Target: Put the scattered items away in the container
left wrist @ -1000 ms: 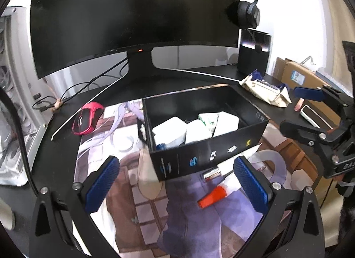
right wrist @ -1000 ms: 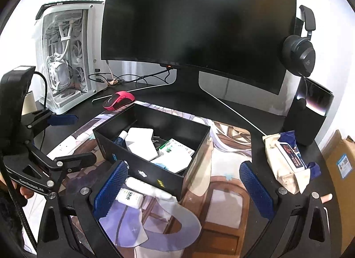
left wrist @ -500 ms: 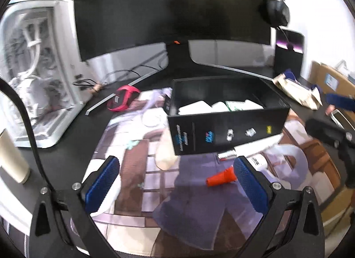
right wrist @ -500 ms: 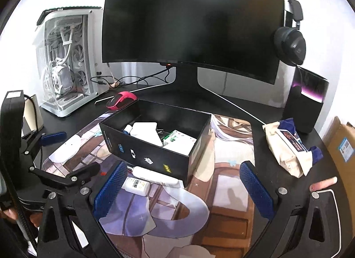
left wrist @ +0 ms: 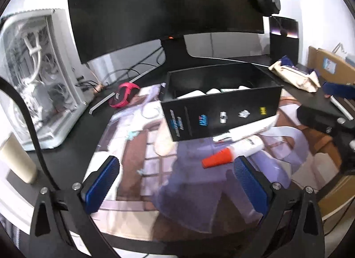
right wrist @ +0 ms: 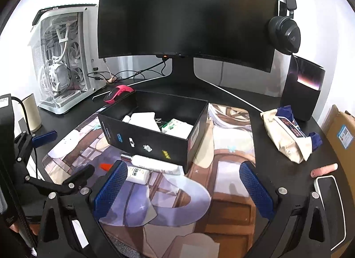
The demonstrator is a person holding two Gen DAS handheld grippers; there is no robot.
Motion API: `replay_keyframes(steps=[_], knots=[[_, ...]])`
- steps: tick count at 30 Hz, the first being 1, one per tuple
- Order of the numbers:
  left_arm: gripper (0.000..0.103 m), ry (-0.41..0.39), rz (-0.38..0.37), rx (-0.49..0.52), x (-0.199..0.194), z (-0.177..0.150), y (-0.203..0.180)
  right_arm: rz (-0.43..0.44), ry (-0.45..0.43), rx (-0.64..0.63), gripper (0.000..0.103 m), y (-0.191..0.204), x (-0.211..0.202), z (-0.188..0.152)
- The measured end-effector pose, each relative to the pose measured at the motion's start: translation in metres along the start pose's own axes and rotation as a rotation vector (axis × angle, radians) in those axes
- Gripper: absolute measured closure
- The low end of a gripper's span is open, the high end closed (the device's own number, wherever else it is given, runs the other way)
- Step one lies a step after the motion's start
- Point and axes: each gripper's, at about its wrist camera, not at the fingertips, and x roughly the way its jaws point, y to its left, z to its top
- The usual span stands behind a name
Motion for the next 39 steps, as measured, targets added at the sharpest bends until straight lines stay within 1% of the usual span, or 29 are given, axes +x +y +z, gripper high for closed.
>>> replay_keyframes(steps=[4,7,22,27,35,39], knots=[[0.000,0.009,-0.027,-0.020,0.002,-0.001,-0.002,0.000,0.011,0.013,0.001,0.000,0.003,-0.004],[0.000,0.020,-0.047,-0.014,0.006,-0.002,-0.005,-0.002,0.022,0.019,0.001,-0.001,0.008,-0.006],[0.000,0.063,-0.082,-0.086,0.024,-0.005,0.009,0.028,0.074,0.038,0.001,0.001,0.036,-0.011],[0.000,0.090,-0.074,-0.055,0.032,-0.008,0.002,0.028,0.082,0.039,0.001,0.000,0.038,-0.012],[0.000,0.070,-0.078,-0.056,0.028,-0.003,0.005,0.027,0.083,0.048,0.001,-0.002,0.040,-0.011],[0.000,0.073,-0.083,-0.063,0.030,-0.001,0.007,0.027,0.086,0.048,0.001,-0.002,0.043,-0.011]])
